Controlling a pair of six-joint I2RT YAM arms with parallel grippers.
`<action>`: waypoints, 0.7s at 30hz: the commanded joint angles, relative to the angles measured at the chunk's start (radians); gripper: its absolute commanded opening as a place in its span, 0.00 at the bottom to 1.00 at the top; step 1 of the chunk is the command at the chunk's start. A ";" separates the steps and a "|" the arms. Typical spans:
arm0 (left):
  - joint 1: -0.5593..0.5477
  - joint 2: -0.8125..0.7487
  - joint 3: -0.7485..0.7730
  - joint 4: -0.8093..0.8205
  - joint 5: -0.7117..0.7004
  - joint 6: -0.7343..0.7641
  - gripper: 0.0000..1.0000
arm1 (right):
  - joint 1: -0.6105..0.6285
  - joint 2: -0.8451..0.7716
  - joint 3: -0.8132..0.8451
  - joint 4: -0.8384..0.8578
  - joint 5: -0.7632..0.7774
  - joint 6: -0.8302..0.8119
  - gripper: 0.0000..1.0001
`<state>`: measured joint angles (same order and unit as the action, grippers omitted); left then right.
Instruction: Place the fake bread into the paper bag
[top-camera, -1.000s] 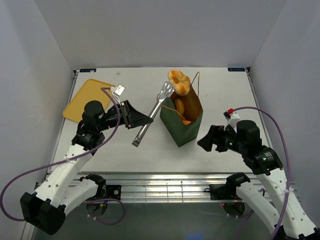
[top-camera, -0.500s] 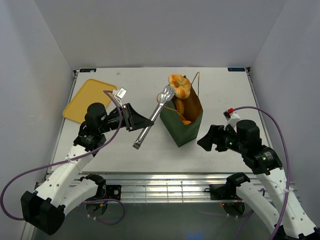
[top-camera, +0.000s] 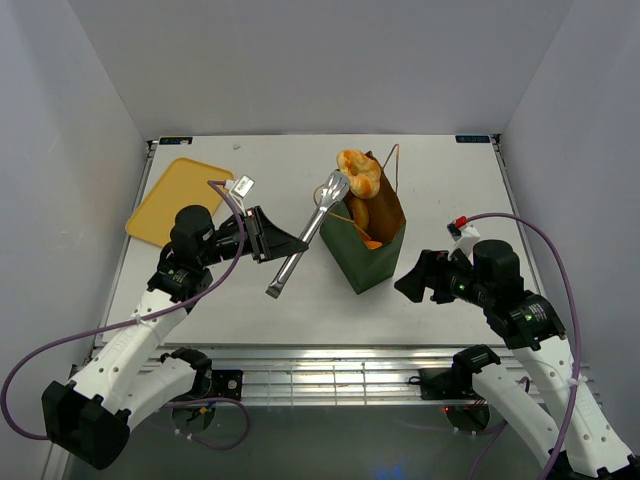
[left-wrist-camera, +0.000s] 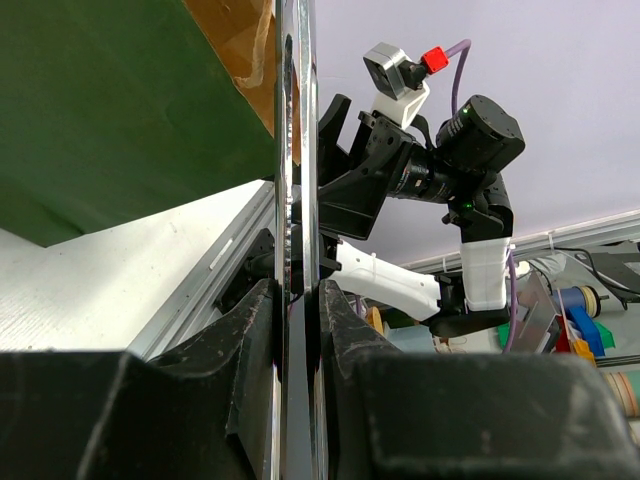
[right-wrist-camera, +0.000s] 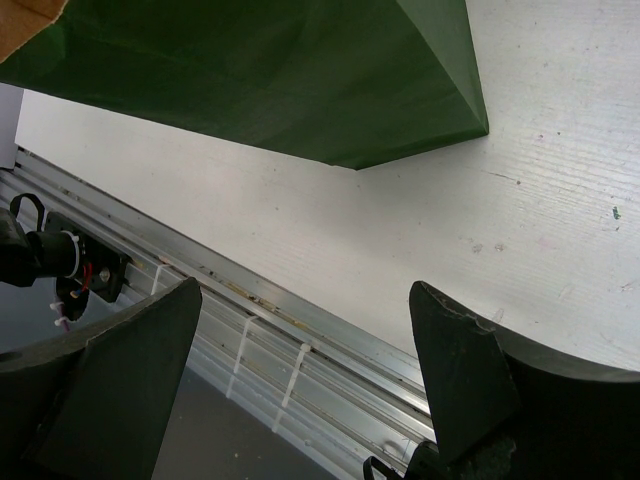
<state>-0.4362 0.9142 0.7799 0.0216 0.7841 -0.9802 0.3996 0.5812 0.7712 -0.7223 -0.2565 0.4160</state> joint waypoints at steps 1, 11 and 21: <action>-0.007 -0.009 0.012 0.029 -0.009 0.014 0.08 | 0.002 -0.006 0.002 0.043 0.002 -0.002 0.90; -0.007 -0.003 0.010 0.031 -0.011 0.017 0.08 | 0.002 -0.009 -0.004 0.043 0.007 -0.005 0.90; -0.007 -0.023 0.007 0.018 -0.017 0.014 0.25 | 0.002 -0.015 -0.010 0.043 0.003 -0.005 0.90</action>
<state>-0.4362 0.9211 0.7799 0.0208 0.7731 -0.9802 0.3996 0.5762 0.7689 -0.7223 -0.2565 0.4156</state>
